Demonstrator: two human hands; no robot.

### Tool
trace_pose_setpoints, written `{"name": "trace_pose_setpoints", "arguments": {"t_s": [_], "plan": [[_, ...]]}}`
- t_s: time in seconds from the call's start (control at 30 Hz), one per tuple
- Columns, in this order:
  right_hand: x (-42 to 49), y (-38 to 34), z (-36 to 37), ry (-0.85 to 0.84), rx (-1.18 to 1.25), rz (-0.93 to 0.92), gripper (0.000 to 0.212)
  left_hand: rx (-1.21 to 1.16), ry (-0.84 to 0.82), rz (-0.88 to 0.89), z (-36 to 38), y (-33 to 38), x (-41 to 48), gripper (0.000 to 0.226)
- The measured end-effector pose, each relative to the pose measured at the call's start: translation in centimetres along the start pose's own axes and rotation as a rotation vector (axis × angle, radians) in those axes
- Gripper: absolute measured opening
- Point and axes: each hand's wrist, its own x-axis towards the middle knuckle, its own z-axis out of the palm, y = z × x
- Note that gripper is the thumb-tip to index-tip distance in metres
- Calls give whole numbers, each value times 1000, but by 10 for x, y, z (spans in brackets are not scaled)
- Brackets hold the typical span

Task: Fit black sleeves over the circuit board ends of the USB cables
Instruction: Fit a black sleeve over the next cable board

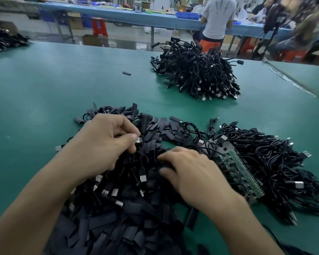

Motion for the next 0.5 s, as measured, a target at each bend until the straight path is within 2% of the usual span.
{"name": "trace_pose_setpoints", "arguments": {"t_s": [0.1, 0.27, 0.4, 0.5], "plan": [[0, -11, 15, -19, -57, -7, 42, 73, -2, 34, 5, -1, 1, 22], [3, -10, 26, 12, -42, 27, 33, 121, 58, 56, 21, -5, 3, 24], [4, -10, 26, -9, 0, 52, 34, 56, 145, 45, 26, -8, 6, 22], [5, -15, 34, 61, 24, 122, 40, -28, 172, 42, 27, -8, 5, 26]]}}
